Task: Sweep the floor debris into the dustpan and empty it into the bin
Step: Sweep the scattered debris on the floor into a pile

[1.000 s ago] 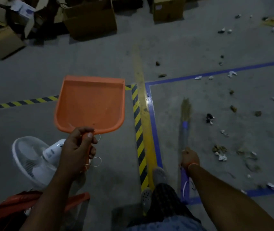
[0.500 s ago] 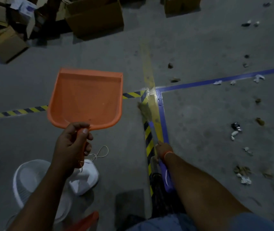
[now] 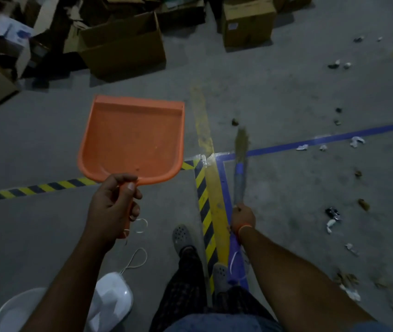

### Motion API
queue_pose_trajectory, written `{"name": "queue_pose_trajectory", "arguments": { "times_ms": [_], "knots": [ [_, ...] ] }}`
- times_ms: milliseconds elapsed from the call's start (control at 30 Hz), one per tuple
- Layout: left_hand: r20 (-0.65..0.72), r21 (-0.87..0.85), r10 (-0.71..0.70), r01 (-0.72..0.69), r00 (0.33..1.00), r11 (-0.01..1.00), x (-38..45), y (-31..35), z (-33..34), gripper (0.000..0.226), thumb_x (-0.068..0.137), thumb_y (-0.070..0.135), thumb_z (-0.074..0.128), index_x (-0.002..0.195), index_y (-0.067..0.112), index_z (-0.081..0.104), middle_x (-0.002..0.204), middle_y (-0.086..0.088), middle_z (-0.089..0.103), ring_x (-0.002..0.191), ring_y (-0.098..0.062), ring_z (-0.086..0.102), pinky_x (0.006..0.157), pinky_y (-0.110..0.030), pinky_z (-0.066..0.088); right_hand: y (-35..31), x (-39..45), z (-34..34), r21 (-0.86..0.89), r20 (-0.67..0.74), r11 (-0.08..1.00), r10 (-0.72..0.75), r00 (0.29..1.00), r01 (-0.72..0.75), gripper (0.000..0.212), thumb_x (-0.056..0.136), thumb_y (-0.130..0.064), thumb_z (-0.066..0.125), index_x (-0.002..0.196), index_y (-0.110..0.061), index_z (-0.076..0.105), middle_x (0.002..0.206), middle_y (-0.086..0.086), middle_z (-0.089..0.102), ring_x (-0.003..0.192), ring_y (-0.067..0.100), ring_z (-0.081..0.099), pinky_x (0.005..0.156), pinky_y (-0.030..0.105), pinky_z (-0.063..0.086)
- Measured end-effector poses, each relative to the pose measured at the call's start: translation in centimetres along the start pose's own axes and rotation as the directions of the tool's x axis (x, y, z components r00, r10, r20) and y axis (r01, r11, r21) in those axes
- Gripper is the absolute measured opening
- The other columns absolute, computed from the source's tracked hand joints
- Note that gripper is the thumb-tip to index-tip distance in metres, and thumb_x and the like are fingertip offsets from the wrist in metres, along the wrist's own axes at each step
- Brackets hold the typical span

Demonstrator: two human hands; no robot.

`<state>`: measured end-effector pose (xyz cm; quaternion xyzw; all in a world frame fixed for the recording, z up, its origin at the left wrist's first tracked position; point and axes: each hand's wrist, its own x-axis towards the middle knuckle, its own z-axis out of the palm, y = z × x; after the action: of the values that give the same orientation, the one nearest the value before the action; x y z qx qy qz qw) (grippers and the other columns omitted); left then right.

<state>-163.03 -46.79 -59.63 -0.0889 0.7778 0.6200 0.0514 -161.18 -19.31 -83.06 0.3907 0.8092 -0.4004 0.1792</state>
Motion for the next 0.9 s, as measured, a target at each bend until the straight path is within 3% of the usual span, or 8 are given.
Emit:
{"name": "queue_pose_trajectory", "arguments": {
  "times_ms": [67,167,233,367,467,633,767,900],
  "knots": [
    [0.023,-0.002,0.009,-0.009,1.000,1.000,2.7,0.0,0.0,0.012,0.106,0.006,0.050,0.112,0.008,0.061,0.081,-0.010,0.062,0.050,-0.019,0.051,0.045,-0.026,0.043,-3.3,1.7,0.3,-0.008,0.058,0.998,-0.064,0.996,0.065,0.033,0.099,-0.027,0.043,0.112,-0.005,0.065,0.111,0.023,0.066,0.096,0.038,0.064,0.082,0.038,0.053],
    [0.049,-0.003,0.005,-0.005,0.999,1.000,7.5,0.0,-0.3,0.013,0.105,0.004,0.050,0.113,0.007,0.060,0.079,-0.008,0.062,0.049,-0.019,0.051,0.044,-0.024,0.042,-8.0,4.8,1.4,0.033,0.149,0.998,-0.053,0.987,0.049,0.031,0.099,-0.026,0.045,0.117,-0.009,0.064,0.109,0.022,0.066,0.086,0.037,0.066,0.069,0.034,0.055],
    [0.076,0.004,-0.001,0.000,0.997,1.000,11.1,0.0,-0.6,0.014,0.105,0.004,0.049,0.115,0.004,0.059,0.080,-0.012,0.062,0.049,-0.019,0.050,0.044,-0.024,0.042,-10.6,7.1,2.0,0.006,0.182,1.000,-0.025,0.983,0.024,0.034,0.098,-0.024,0.045,0.121,-0.006,0.061,0.115,0.023,0.064,0.094,0.039,0.066,0.078,0.041,0.056],
    [0.173,0.017,-0.012,0.009,0.985,1.000,18.7,1.3,-1.4,0.014,0.105,0.007,0.050,0.114,0.006,0.060,0.082,-0.015,0.061,0.051,-0.021,0.051,0.046,-0.026,0.043,-14.2,11.1,1.3,-0.140,0.147,0.987,0.101,0.984,-0.080,0.035,0.099,-0.020,0.048,0.128,-0.003,0.058,0.132,0.015,0.056,0.122,0.032,0.054,0.086,0.026,0.050],
    [0.238,0.035,-0.018,0.009,0.971,0.999,23.9,2.6,-1.1,0.014,0.105,0.007,0.050,0.115,0.006,0.059,0.081,-0.009,0.062,0.051,-0.019,0.051,0.046,-0.025,0.044,-14.9,14.3,0.9,-0.217,0.050,0.964,0.167,0.985,-0.152,0.048,0.088,-0.040,0.064,0.126,-0.009,0.061,0.133,0.009,0.057,0.122,0.026,0.055,0.093,0.030,0.048],
    [0.304,0.052,-0.010,-0.006,0.953,0.999,31.3,4.1,1.3,0.013,0.106,0.008,0.050,0.112,0.011,0.061,0.080,-0.005,0.064,0.051,-0.019,0.052,0.045,-0.025,0.044,-17.5,15.8,0.4,0.247,-0.139,0.913,0.365,0.920,-0.325,0.038,0.096,-0.027,0.046,0.118,-0.001,0.063,0.117,0.018,0.064,0.107,0.034,0.063,0.078,0.028,0.052],
    [0.360,0.052,-0.009,-0.011,0.933,0.999,35.0,4.9,3.5,0.012,0.106,0.008,0.051,0.113,0.010,0.061,0.081,-0.007,0.063,0.051,-0.019,0.053,0.046,-0.026,0.046,-20.3,16.9,1.7,0.262,-0.202,0.932,0.308,0.930,-0.252,0.040,0.098,-0.023,0.037,0.120,0.001,0.060,0.101,0.028,0.066,0.079,0.033,0.064,0.062,0.034,0.054],
    [0.399,0.081,-0.027,-0.006,0.916,0.997,37.7,5.8,5.5,0.014,0.106,0.006,0.050,0.115,0.005,0.059,0.079,-0.007,0.063,0.051,-0.019,0.052,0.047,-0.025,0.045,-24.1,19.5,2.5,0.141,-0.005,0.978,0.157,0.988,-0.154,0.034,0.099,-0.025,0.040,0.112,-0.003,0.063,0.107,0.025,0.066,0.093,0.040,0.065,0.079,0.042,0.055]
  ]
}}
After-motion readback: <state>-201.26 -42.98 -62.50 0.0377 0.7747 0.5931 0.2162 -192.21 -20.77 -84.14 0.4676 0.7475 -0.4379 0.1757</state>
